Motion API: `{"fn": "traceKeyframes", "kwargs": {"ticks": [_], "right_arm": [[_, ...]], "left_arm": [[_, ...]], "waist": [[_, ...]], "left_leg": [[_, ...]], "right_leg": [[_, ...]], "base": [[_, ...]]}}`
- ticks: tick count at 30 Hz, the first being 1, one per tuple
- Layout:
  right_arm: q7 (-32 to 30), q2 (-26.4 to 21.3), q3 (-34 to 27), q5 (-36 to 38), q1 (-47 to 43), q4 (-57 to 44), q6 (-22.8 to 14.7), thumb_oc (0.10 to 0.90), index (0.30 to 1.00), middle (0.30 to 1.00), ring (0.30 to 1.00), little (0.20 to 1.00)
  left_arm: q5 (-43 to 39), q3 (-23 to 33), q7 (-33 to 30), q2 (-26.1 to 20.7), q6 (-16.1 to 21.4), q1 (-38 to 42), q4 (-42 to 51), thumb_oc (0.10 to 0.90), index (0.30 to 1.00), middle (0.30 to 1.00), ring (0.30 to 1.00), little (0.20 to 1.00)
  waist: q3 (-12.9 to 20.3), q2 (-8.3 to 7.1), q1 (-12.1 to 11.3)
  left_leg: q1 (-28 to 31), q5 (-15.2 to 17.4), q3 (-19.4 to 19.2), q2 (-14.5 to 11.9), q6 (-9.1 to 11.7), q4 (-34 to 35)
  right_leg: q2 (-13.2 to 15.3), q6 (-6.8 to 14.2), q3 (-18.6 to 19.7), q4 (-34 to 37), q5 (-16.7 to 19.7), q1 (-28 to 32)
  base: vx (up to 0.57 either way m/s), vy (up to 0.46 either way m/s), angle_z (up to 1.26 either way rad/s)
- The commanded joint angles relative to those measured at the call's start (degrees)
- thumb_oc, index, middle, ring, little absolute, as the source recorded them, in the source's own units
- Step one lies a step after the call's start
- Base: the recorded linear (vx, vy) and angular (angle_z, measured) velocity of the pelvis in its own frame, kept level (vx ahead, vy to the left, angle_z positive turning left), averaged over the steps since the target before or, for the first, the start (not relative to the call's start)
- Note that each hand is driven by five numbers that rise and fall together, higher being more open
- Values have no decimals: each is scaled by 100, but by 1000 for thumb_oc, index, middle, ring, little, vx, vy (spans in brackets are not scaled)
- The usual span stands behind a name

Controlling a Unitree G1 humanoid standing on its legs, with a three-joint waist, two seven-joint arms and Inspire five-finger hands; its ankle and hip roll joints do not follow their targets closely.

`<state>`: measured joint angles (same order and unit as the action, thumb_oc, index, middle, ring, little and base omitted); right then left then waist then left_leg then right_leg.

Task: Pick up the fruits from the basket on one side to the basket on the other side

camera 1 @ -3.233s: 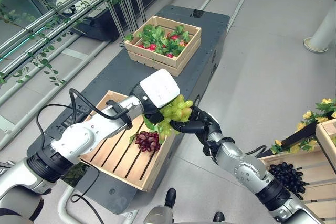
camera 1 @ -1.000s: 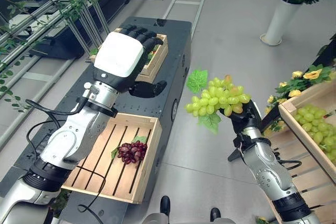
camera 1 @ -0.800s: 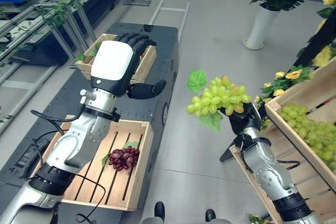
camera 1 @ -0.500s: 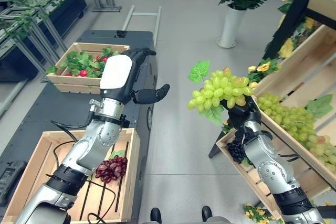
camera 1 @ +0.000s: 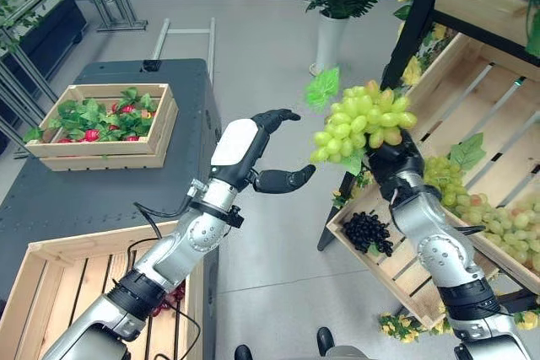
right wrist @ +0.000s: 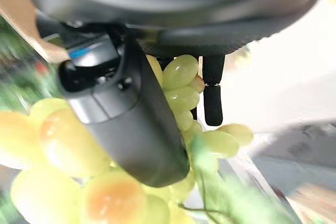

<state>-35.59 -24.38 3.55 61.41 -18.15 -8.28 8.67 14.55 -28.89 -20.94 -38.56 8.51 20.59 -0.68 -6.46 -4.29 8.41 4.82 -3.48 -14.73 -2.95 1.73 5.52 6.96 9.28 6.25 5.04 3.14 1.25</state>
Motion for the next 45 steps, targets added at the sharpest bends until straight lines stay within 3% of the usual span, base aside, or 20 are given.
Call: {"fn": "traceKeyframes", "kwargs": {"ticks": [1,10,16,23,31,32,33,34,45], "right_arm": [[-377,-632,-803,266,-671,28,-1079,400,300,300,300,300],[-969,-1001,-1472,366,-535,350,-1555,400,300,300,300,300],[-1223,-1487,-1860,-155,-475,752,-1290,400,300,300,300,300],[-360,-1696,-2014,-714,-86,1120,-1000,400,300,300,300,300],[100,-1875,-2021,-1588,58,2027,-1005,400,300,300,300,300],[241,-1984,-1908,-1667,-33,2274,-1027,471,406,406,406,406],[531,-2046,-1824,-1672,-144,2445,-1032,678,716,716,716,716],[637,-2071,-1780,-1704,-170,2492,-1032,800,900,900,900,900],[1039,-2235,-1373,-2444,-267,2799,-921,800,900,900,900,900]], "left_arm": [[-240,166,-232,288,676,819,-289,800,900,900,900,900],[-368,-32,-439,382,804,770,-398,800,900,900,900,900],[-311,-11,-818,415,695,766,-370,800,900,900,900,900],[3,267,-1668,426,709,637,-225,800,900,900,900,900],[-37,409,-1998,346,809,673,16,800,900,900,900,900],[-88,384,-1977,326,778,711,81,800,900,900,900,900],[-158,358,-1975,289,756,743,132,800,900,900,900,900],[-179,351,-1975,280,753,758,145,800,900,900,900,900],[-379,271,-1879,183,632,914,349,800,900,900,900,900]], "waist": [[535,247,107],[523,246,364],[534,256,500],[567,243,541],[603,214,447],[609,196,408],[607,194,381],[607,190,368],[564,169,293]], "left_leg": [[205,712,179,78,-61,-52],[247,735,-6,-5,-24,-52],[258,753,-103,-48,14,-52],[256,753,-115,-69,42,-52],[255,778,-61,-61,49,-52],[263,786,-45,-59,46,-52],[257,789,-19,-53,47,-52],[254,788,-16,-51,50,-52],[247,786,48,-24,38,-52]], "right_leg": [[-514,-172,-211,-4,112,-164],[-617,-176,-5,-4,166,-257],[-694,-196,119,-4,158,-276],[-720,-216,120,-4,161,-300],[-692,-201,11,-4,154,-278],[-688,-199,-11,-4,154,-270],[-686,-197,-27,-4,152,-266],[-682,-196,-44,-4,153,-267],[-647,-165,-154,-4,157,-258]], "base": [[1,-2,-25],[2,-32,-28],[8,-41,-12],[-1,-25,-3],[-4,-3,1],[-28,-15,4],[-33,-15,4],[-28,-9,5],[-6,-2,1]]}}
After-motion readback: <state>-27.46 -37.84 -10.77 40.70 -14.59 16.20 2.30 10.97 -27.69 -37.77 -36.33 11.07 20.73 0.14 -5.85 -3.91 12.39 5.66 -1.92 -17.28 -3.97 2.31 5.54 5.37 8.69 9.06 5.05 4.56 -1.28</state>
